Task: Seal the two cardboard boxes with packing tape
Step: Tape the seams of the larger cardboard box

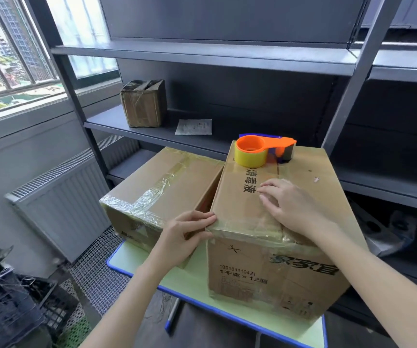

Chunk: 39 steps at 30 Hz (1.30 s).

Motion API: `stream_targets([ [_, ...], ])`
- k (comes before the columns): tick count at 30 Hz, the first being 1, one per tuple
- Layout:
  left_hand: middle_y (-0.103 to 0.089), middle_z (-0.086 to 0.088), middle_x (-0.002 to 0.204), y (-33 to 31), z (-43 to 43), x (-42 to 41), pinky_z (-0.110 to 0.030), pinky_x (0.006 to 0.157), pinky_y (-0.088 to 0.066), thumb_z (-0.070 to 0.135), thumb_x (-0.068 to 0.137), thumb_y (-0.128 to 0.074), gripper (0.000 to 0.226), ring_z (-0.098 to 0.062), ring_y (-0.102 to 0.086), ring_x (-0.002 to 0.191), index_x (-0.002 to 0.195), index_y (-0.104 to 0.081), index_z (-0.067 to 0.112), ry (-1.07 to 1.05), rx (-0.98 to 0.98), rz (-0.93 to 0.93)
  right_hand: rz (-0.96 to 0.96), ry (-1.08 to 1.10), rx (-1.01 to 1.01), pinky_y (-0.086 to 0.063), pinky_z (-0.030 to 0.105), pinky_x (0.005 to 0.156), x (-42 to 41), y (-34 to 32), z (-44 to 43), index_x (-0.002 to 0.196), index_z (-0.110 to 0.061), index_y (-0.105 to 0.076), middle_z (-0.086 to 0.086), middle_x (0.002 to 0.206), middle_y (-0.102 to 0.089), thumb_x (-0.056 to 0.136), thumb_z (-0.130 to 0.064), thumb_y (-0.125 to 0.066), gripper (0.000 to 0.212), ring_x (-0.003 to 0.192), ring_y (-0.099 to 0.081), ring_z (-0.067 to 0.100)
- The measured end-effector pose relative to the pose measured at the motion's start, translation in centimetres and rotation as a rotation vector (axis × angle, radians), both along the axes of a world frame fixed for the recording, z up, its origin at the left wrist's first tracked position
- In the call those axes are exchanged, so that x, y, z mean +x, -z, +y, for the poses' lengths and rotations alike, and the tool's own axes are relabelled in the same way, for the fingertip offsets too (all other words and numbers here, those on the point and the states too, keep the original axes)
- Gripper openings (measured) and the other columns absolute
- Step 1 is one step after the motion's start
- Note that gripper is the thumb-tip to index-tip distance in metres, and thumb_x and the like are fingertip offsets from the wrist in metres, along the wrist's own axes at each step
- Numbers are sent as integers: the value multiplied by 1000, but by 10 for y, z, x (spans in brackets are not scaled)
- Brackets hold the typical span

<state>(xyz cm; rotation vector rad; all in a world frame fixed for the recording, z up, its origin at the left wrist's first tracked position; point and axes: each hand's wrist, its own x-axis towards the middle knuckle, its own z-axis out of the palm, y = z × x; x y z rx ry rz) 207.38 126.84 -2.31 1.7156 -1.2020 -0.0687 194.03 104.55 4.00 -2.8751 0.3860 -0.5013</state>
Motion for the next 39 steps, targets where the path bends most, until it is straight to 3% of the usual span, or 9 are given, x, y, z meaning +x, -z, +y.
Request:
stream_targets([
  [5, -65, 8, 108, 3, -3, 7, -15, 94, -44, -1, 78, -70, 34, 0, -61, 104, 109, -69, 13, 51, -24, 38, -41, 54, 26, -44, 35, 92, 37, -5, -7, 132, -13, -50, 0, 139, -42, 93, -24, -50, 40, 119, -47, 21],
  [9, -64, 9, 107, 2, -4, 9, -14, 94, -44, -3, 78, -69, 36, 2, -60, 104, 110, -67, 15, 77, -24, 56, -97, 97, 28, -49, 41, 83, 71, -11, -14, 136, -8, -42, 6, 144, -34, 90, -17, -54, 48, 105, -55, 27],
  [16, -61, 11, 112, 0, -2, 13, -17, 95, -45, -9, 83, -62, 44, 0, -58, 110, 118, -61, 17, 135, -4, 4, 73, 223, 82, -48, 40, 84, 112, -4, -27, 145, -12, -25, 8, 144, -34, 93, -26, -52, 59, 114, -51, 29],
  [22, -60, 10, 113, 1, 0, 15, -20, 96, -46, -13, 84, -56, 47, -1, -55, 114, 120, -60, 16, 147, 14, -18, 43, 351, 35, -41, 37, 68, 119, 1, -25, 117, -5, -47, 14, 119, -45, 90, -30, -58, 38, 96, -55, 35],
  [27, -60, 10, 114, 2, 0, 14, -13, 96, -41, -15, 83, -56, 45, 3, -54, 114, 117, -65, 13, 115, 12, -44, -41, 414, 53, -41, 37, 69, 107, 3, -22, 99, -6, -47, 11, 107, -51, 81, -40, -68, 44, 91, -55, 34],
  [31, -61, 11, 115, -2, 1, 14, -13, 93, -42, -5, 87, -59, 36, 2, -56, 111, 115, -67, 15, 132, 36, 8, -88, 341, 90, -37, 35, 65, 94, 5, -19, 86, -14, -37, 11, 100, -51, 79, -31, -72, 39, 86, -54, 33],
  [35, -62, 13, 114, -10, 1, 15, -10, 86, -44, -1, 87, -62, 32, 2, -58, 106, 112, -69, 17, 177, 64, 175, -151, 261, 127, -33, 32, 63, 77, 7, -16, 82, -15, -38, 5, 91, -44, 78, -21, -74, 37, 81, -50, 29],
  [39, -61, 10, 116, -15, 1, 18, -16, 89, -47, -2, 87, -61, 32, -1, -59, 106, 111, -69, 17, 211, 104, 212, -195, 158, 152, -34, 33, 62, 56, 5, -8, 79, -15, -38, 0, 88, -40, 76, -11, -72, 34, 77, -48, 26],
])
